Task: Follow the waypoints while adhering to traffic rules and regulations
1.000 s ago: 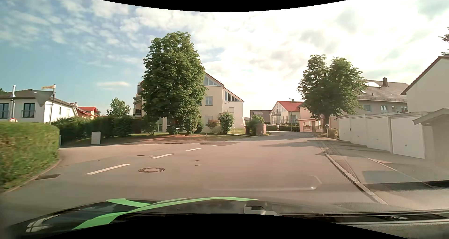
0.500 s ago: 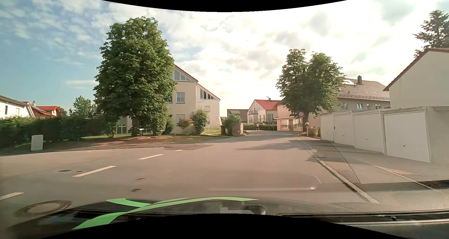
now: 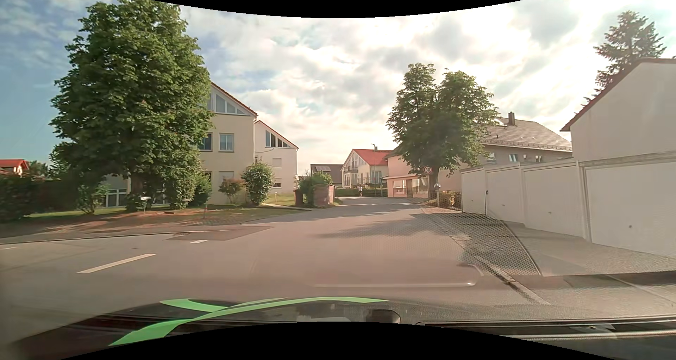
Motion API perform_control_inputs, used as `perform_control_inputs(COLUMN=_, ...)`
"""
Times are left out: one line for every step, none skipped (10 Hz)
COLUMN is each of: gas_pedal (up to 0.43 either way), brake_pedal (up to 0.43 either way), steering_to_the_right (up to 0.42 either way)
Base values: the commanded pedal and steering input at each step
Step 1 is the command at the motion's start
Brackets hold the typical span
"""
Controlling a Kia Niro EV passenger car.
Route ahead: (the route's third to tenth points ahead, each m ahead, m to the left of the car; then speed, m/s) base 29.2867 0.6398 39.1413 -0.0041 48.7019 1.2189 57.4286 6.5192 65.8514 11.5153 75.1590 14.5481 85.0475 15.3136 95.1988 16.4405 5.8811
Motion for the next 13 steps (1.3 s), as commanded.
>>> perform_control_inputs(gas_pedal=0.209, brake_pedal=0.000, steering_to_the_right=0.113)
perform_control_inputs(gas_pedal=0.209, brake_pedal=0.000, steering_to_the_right=0.100)
perform_control_inputs(gas_pedal=0.209, brake_pedal=0.000, steering_to_the_right=0.083)
perform_control_inputs(gas_pedal=0.209, brake_pedal=0.000, steering_to_the_right=0.066)
perform_control_inputs(gas_pedal=0.209, brake_pedal=0.000, steering_to_the_right=0.050)
perform_control_inputs(gas_pedal=0.197, brake_pedal=0.000, steering_to_the_right=0.041)
perform_control_inputs(gas_pedal=0.197, brake_pedal=0.000, steering_to_the_right=0.039)
perform_control_inputs(gas_pedal=0.197, brake_pedal=0.000, steering_to_the_right=0.036)
perform_control_inputs(gas_pedal=0.189, brake_pedal=0.000, steering_to_the_right=0.032)
perform_control_inputs(gas_pedal=0.189, brake_pedal=0.000, steering_to_the_right=0.028)
perform_control_inputs(gas_pedal=0.169, brake_pedal=0.000, steering_to_the_right=0.020)
perform_control_inputs(gas_pedal=0.169, brake_pedal=0.000, steering_to_the_right=0.015)
perform_control_inputs(gas_pedal=0.169, brake_pedal=0.000, steering_to_the_right=0.013)
